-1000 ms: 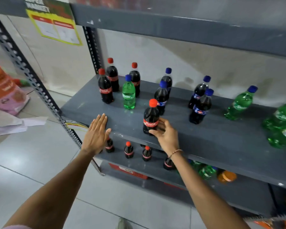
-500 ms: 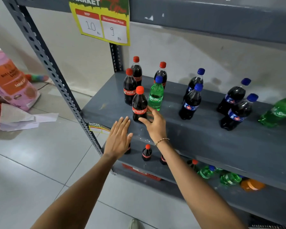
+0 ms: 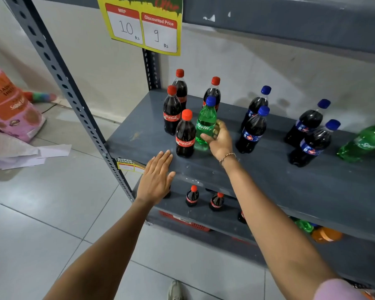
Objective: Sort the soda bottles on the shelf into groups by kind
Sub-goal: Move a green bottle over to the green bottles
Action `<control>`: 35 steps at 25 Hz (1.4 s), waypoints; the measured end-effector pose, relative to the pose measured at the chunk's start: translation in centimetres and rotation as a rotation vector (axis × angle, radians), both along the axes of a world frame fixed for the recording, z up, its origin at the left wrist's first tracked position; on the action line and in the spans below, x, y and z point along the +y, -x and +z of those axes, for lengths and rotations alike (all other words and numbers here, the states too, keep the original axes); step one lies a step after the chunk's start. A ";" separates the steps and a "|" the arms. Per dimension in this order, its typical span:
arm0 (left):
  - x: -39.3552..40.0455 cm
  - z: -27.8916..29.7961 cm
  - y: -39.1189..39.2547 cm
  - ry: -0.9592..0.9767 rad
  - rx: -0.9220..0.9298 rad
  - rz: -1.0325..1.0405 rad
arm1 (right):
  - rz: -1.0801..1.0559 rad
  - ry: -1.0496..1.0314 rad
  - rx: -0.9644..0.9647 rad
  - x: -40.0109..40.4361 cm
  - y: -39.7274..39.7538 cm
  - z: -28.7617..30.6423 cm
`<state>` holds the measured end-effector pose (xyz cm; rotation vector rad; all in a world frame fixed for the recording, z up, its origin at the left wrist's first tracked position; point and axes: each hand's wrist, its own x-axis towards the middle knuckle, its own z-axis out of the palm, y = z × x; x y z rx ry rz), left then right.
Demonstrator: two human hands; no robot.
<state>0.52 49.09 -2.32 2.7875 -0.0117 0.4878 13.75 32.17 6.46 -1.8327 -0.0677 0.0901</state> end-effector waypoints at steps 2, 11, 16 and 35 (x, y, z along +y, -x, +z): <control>-0.3 0.1 0.0 -0.001 -0.010 -0.004 | -0.016 -0.010 -0.022 -0.8 0.7 -0.2; -7.8 0.5 2.3 0.110 -0.041 0.018 | -0.005 -0.044 -0.032 -9.2 6.4 -0.2; -16.1 1.1 2.5 0.035 -0.001 -0.129 | -0.022 -0.017 -0.023 -16.7 9.1 0.0; -32.3 1.4 1.2 -0.118 0.065 -0.081 | -0.293 0.015 -0.019 -40.6 5.3 1.0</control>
